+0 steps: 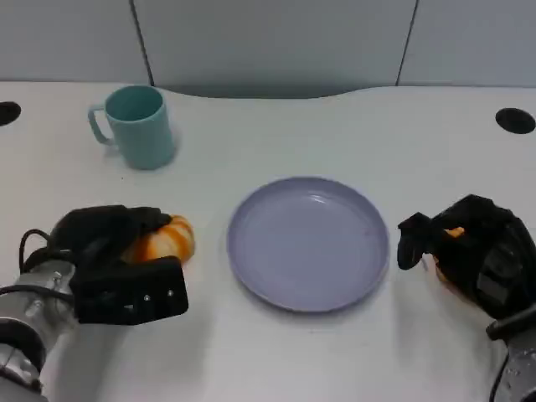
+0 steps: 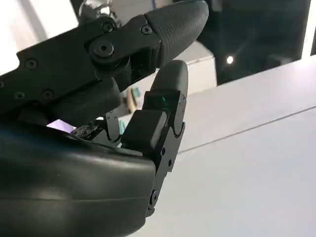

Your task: Grasp the bread from the table and place it into the plate.

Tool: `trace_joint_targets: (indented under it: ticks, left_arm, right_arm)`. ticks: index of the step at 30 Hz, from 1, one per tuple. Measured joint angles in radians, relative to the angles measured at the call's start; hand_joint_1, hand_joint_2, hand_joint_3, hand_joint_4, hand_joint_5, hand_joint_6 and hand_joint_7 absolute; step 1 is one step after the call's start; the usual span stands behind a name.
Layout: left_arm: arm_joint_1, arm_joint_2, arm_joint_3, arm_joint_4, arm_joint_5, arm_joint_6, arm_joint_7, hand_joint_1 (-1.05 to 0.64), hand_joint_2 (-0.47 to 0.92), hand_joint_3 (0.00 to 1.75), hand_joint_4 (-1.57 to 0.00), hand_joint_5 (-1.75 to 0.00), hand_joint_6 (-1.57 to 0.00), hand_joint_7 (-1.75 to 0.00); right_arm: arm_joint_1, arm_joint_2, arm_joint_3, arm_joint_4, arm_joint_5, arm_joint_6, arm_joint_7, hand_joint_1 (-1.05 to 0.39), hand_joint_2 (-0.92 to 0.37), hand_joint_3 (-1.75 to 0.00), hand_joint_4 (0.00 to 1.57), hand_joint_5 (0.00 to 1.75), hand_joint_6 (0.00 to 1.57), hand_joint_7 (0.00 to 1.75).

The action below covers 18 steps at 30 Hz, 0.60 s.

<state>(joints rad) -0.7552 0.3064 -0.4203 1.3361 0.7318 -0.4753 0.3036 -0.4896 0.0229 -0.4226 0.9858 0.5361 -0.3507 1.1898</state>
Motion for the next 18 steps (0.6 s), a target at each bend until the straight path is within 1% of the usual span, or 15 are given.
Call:
trace_joint_targets:
  ticks: [3,5,8,10,12,14,15,16,18]
  left_arm:
    - [0.004,-0.008,0.019,-0.001,-0.036,-0.083,0.053,-0.13,0.77,0.00,-0.83,-1.13,-1.21,-0.10]
    - [0.004,-0.013,0.028,-0.006,-0.060,-0.127,0.083,-0.14,0.77,0.00,-0.83,-1.11,-1.22,-0.09]
    - [-0.006,-0.013,0.055,-0.015,-0.093,-0.178,0.099,-0.16,0.78,0.00,-0.93,-0.82,-1.22,-0.07]
    - [-0.028,-0.013,0.086,-0.029,-0.129,-0.220,0.104,-0.18,0.78,0.00,-0.98,-0.75,-1.23,-0.07]
    - [-0.062,-0.012,0.106,-0.044,-0.148,-0.253,0.113,-0.21,0.79,0.00,-1.01,-0.75,-1.23,-0.06]
    - [-0.095,-0.013,0.113,-0.061,-0.157,-0.287,0.126,-0.23,0.79,0.00,-0.99,-0.85,-1.25,-0.06]
    - [-0.107,-0.015,0.114,-0.070,-0.163,-0.302,0.128,-0.24,0.79,0.00,-0.99,-0.86,-1.25,-0.06]
    - [-0.115,-0.018,0.115,-0.077,-0.165,-0.313,0.134,-0.25,0.79,0.00,-0.98,-0.86,-1.25,-0.06]
    - [-0.130,-0.029,0.108,-0.087,-0.161,-0.332,0.151,-0.30,0.78,0.00,-1.02,-0.79,-1.26,-0.05]
  right_arm:
    - [0.005,0.003,0.010,-0.011,-0.002,-0.022,-0.011,-0.60,-0.90,0.00,0.76,1.40,0.89,0.73]
    - [0.004,0.009,0.011,-0.010,-0.002,-0.036,-0.014,-0.60,-0.90,0.00,0.76,1.38,0.90,0.72]
    - [0.004,0.010,0.012,-0.008,-0.002,-0.043,-0.021,-0.59,-0.91,0.00,0.75,1.36,0.90,0.71]
    - [0.004,0.010,0.015,-0.008,-0.002,-0.041,-0.028,-0.58,-0.90,0.00,0.75,1.36,0.90,0.71]
    - [0.004,0.010,0.019,-0.013,-0.002,-0.023,-0.042,-0.58,-0.89,0.00,0.77,1.36,0.92,0.70]
    - [0.006,0.011,0.027,-0.027,-0.003,-0.007,-0.068,-0.58,-0.90,-0.01,0.76,1.38,0.91,0.71]
    - [0.007,0.011,0.031,-0.033,-0.005,-0.007,-0.076,-0.57,-0.91,-0.01,0.75,1.39,0.90,0.72]
    - [0.007,0.011,0.035,-0.035,-0.006,-0.009,-0.079,-0.56,-0.91,-0.01,0.74,1.39,0.89,0.72]
    - [0.007,0.011,0.040,-0.035,-0.006,-0.012,-0.076,-0.58,-0.90,0.00,0.75,1.39,0.90,0.72]
